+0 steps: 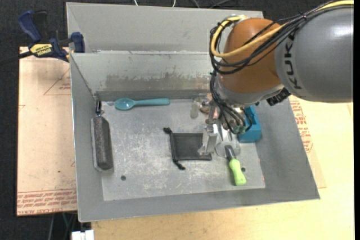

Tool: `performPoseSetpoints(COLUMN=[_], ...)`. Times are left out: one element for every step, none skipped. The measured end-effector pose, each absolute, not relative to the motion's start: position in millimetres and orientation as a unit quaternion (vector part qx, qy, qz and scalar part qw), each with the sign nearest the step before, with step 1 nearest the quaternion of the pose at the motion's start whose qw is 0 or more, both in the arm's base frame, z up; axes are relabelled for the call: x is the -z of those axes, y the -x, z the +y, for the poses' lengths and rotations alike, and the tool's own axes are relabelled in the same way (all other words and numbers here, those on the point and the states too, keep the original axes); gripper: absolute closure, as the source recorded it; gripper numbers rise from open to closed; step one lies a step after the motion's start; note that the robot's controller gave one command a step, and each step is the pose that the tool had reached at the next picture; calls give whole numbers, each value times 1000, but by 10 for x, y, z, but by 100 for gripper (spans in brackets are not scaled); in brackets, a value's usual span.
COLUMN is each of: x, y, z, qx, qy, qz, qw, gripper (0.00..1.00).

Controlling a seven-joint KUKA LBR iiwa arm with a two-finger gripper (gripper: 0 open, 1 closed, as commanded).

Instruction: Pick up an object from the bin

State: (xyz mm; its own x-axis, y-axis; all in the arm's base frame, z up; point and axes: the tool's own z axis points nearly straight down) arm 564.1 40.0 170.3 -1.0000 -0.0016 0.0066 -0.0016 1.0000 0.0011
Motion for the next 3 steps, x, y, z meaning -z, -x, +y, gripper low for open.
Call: performPoseSetpoints(x=[-1743, -1145, -707], y=[-5658, -5547, -5592], z=[397, 51, -216], qx=[1, 1, 3], qy=[0, -6, -23], qz=[-1000, -1000, -1000], qw=[0, -3, -7], gripper=[0, 0, 100])
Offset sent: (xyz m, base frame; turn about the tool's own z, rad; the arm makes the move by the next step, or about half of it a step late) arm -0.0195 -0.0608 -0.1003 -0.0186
